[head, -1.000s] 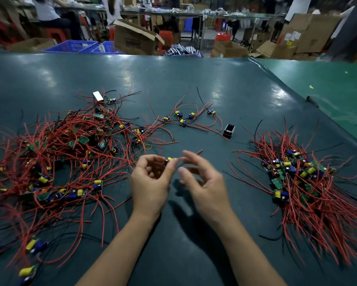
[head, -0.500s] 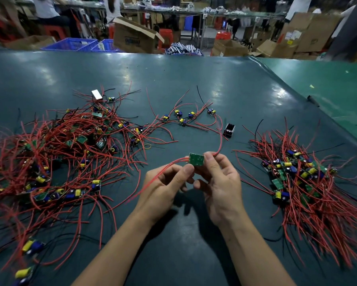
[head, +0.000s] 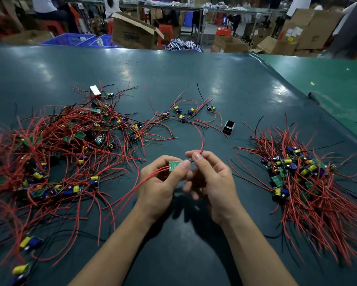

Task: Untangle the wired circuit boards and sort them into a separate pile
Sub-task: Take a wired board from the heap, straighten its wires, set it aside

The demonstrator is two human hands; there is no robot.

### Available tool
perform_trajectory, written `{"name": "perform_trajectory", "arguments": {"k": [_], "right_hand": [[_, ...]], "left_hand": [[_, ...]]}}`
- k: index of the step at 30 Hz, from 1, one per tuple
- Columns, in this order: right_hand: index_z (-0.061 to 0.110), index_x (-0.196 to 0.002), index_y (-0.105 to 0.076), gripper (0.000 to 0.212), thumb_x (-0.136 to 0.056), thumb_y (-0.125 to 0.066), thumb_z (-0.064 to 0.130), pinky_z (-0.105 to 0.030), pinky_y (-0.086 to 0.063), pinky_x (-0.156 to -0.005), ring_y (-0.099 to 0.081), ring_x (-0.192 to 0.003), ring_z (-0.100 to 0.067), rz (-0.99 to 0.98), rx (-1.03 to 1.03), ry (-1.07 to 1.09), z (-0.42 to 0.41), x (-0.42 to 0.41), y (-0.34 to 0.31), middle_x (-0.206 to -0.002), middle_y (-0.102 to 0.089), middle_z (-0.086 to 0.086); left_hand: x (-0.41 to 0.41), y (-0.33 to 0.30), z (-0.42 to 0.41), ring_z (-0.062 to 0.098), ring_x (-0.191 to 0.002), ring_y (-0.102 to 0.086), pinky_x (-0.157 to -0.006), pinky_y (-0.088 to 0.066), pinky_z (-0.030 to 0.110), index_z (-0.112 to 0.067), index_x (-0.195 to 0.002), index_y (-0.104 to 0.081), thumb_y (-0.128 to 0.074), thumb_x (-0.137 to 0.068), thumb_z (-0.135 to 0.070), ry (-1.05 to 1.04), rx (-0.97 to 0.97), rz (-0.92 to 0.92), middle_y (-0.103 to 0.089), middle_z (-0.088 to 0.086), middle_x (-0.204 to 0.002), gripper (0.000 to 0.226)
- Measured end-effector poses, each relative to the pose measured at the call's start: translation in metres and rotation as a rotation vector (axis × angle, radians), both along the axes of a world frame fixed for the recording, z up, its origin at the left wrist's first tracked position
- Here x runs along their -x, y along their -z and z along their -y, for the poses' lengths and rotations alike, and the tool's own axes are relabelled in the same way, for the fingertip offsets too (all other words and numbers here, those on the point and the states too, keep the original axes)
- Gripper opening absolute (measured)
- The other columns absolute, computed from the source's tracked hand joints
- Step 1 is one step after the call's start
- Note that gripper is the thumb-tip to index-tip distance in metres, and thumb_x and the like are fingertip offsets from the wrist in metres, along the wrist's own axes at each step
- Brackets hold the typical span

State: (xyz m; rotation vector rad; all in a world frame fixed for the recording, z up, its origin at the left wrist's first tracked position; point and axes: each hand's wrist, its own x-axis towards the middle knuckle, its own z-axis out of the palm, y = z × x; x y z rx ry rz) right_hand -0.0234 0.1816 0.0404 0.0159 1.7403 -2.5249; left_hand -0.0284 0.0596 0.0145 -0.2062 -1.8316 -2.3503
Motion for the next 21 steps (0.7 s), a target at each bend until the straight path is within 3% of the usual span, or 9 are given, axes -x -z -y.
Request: {"name": "perform_trajectory", "arguments": {"k": [2, 5, 10, 15, 21], "right_hand": [[0.021, -0.091, -0.076, 0.019, -0.082, -0.068, 0.034, -0.019, -0.029, -0.042, -0.050, -0.046, -0.011, -0.030, -0.069, 0.054, -0.002, 0.001, -0.001, -0.056, -0.060, -0.002], [0.024, -0.090, -0.079, 0.021, -0.072, -0.072, 0.034, -0.018, -0.028, -0.045, -0.048, -0.051, -0.007, -0.017, -0.007, 0.060, -0.004, 0.001, -0.001, -0.060, -0.058, 0.003], [0.017, -0.086, -0.079, 0.018, -0.072, -0.071, 0.024, -0.016, -0.030, -0.036, -0.046, -0.046, -0.008, 0.014, 0.174, 0.029, -0.002, 0.003, -0.001, -0.062, -0.061, 0.000], [0.018, -0.088, -0.068, 0.013, -0.075, -0.069, 0.018, -0.016, -0.033, -0.036, -0.049, -0.046, -0.008, 0.026, 0.313, 0.015, -0.003, 0.005, 0.003, -0.062, -0.060, -0.001], [0.015, -0.078, -0.068, 0.015, -0.088, -0.068, 0.004, -0.021, -0.041, -0.041, -0.054, -0.049, -0.013, -0.178, -0.052, 0.336, -0.009, 0.008, 0.008, -0.060, -0.065, -0.002]], "left_hand": [[0.002, 0.001, 0.002, 0.018, -0.048, -0.045, -0.049, -0.042, 0.030, -0.019, -0.075, -0.069, -0.071, -0.076, -0.040, -0.005, 0.028, 0.021, -0.051, 0.000, -0.052, 0.021], [0.002, -0.001, 0.000, 0.013, -0.041, -0.040, -0.045, -0.037, 0.023, -0.016, -0.071, -0.066, -0.070, -0.073, -0.034, 0.128, -0.133, 0.090, -0.042, 0.001, -0.047, 0.019], [0.001, -0.006, 0.000, 0.012, -0.043, -0.042, -0.044, -0.038, 0.021, -0.012, -0.066, -0.064, -0.062, -0.078, -0.016, 0.271, -0.316, 0.174, -0.043, 0.002, -0.049, 0.012], [-0.003, -0.011, 0.003, 0.017, -0.043, -0.041, -0.047, -0.039, 0.025, -0.007, -0.069, -0.060, -0.062, -0.075, -0.018, 0.377, -0.396, 0.273, -0.042, 0.005, -0.049, 0.013], [-0.004, -0.009, 0.000, 0.020, -0.045, -0.043, -0.051, -0.039, 0.029, -0.003, -0.072, -0.056, -0.060, -0.077, -0.010, 0.296, -0.250, 0.191, -0.043, 0.006, -0.051, 0.010]]}}
